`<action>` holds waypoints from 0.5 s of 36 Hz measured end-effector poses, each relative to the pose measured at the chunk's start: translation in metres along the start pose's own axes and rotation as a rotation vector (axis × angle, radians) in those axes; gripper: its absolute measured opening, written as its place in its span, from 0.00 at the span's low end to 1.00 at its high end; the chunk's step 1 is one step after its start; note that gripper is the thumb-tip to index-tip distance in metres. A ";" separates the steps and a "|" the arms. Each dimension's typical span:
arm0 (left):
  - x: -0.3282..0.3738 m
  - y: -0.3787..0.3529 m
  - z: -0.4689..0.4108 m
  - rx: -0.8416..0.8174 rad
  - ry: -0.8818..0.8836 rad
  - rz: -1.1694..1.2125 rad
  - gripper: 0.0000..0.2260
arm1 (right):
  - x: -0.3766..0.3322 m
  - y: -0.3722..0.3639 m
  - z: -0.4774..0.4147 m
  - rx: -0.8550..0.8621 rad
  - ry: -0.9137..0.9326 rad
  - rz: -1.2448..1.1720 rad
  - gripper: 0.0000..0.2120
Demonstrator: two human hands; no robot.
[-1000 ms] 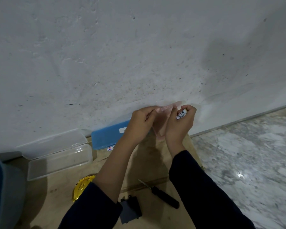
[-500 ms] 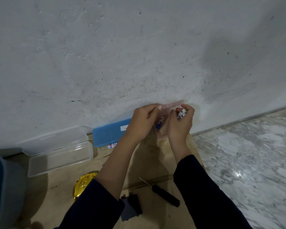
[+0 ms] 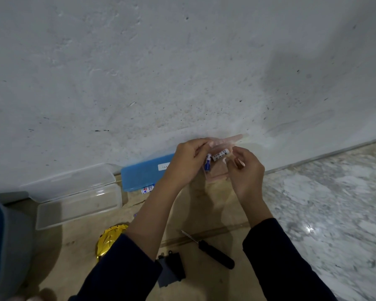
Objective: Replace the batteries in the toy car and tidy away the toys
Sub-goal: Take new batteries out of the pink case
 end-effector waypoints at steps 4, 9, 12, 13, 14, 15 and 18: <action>0.003 -0.001 0.004 -0.008 -0.035 -0.024 0.11 | 0.004 0.005 -0.003 -0.054 0.057 0.011 0.12; -0.002 -0.007 0.010 -0.009 -0.091 -0.157 0.12 | 0.000 0.018 -0.007 0.097 0.029 -0.163 0.10; -0.004 -0.013 0.016 -0.014 -0.155 -0.274 0.13 | -0.002 0.024 -0.010 0.157 -0.005 -0.249 0.06; -0.004 -0.015 0.018 -0.024 -0.171 -0.309 0.13 | -0.003 0.024 -0.011 0.135 0.012 -0.220 0.06; -0.005 -0.017 0.019 -0.041 -0.187 -0.345 0.14 | -0.001 0.023 -0.011 0.094 0.044 -0.163 0.06; -0.006 -0.020 0.021 -0.068 -0.198 -0.389 0.14 | 0.001 0.022 -0.011 0.050 0.076 -0.102 0.06; -0.011 -0.028 0.022 -0.163 -0.188 -0.543 0.18 | 0.013 0.020 -0.009 -0.022 0.190 0.116 0.08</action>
Point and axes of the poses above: each hand's wrist, its own z-axis away from the middle knuckle, its own y-axis out of the back of the hand, x = y × z, the point moved 3 cm from there along -z, towards the middle knuckle, and after that the axes turned 1 degree about -x, right-handed, at the moved point
